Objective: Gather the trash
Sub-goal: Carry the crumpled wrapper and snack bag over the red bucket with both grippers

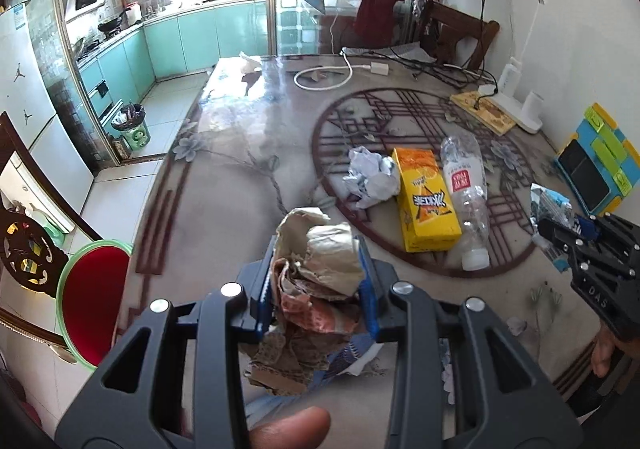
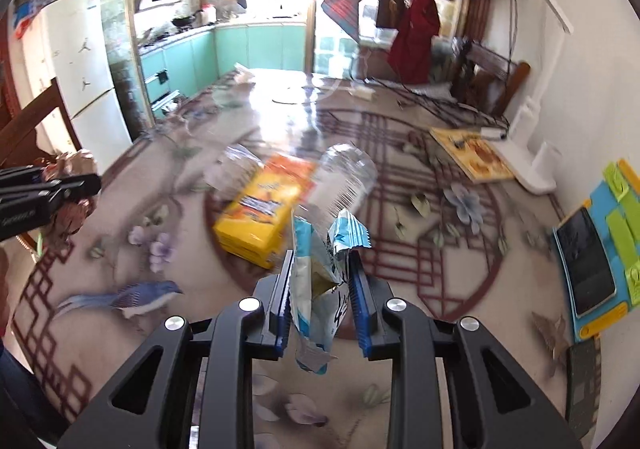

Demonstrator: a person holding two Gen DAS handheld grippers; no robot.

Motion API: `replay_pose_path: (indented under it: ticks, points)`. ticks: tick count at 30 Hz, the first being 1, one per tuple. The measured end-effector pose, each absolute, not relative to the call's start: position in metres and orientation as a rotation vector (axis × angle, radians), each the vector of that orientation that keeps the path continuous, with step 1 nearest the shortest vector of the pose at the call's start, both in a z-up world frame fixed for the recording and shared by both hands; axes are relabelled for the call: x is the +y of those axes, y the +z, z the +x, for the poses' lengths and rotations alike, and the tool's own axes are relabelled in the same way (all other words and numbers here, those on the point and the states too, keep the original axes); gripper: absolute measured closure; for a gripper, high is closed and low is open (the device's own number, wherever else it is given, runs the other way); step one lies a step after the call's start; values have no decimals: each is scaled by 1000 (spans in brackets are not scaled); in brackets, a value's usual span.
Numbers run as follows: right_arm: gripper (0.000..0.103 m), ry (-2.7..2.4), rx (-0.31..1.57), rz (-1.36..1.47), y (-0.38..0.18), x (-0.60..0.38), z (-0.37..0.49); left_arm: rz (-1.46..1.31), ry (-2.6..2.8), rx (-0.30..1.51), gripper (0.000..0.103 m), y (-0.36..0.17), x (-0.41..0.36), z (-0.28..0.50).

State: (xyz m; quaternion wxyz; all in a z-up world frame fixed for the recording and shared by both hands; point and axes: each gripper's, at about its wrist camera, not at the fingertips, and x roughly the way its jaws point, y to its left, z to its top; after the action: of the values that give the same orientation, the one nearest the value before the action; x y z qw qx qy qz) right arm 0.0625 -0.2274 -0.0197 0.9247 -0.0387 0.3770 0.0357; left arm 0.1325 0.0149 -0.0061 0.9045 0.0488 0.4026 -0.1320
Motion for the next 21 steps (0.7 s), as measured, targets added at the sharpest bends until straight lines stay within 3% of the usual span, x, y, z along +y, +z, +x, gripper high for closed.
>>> replay_pose_path:
  ticks: [21]
  points:
    - [78, 344, 725, -99, 22, -62, 94, -44, 9, 692, 69, 54, 169, 144]
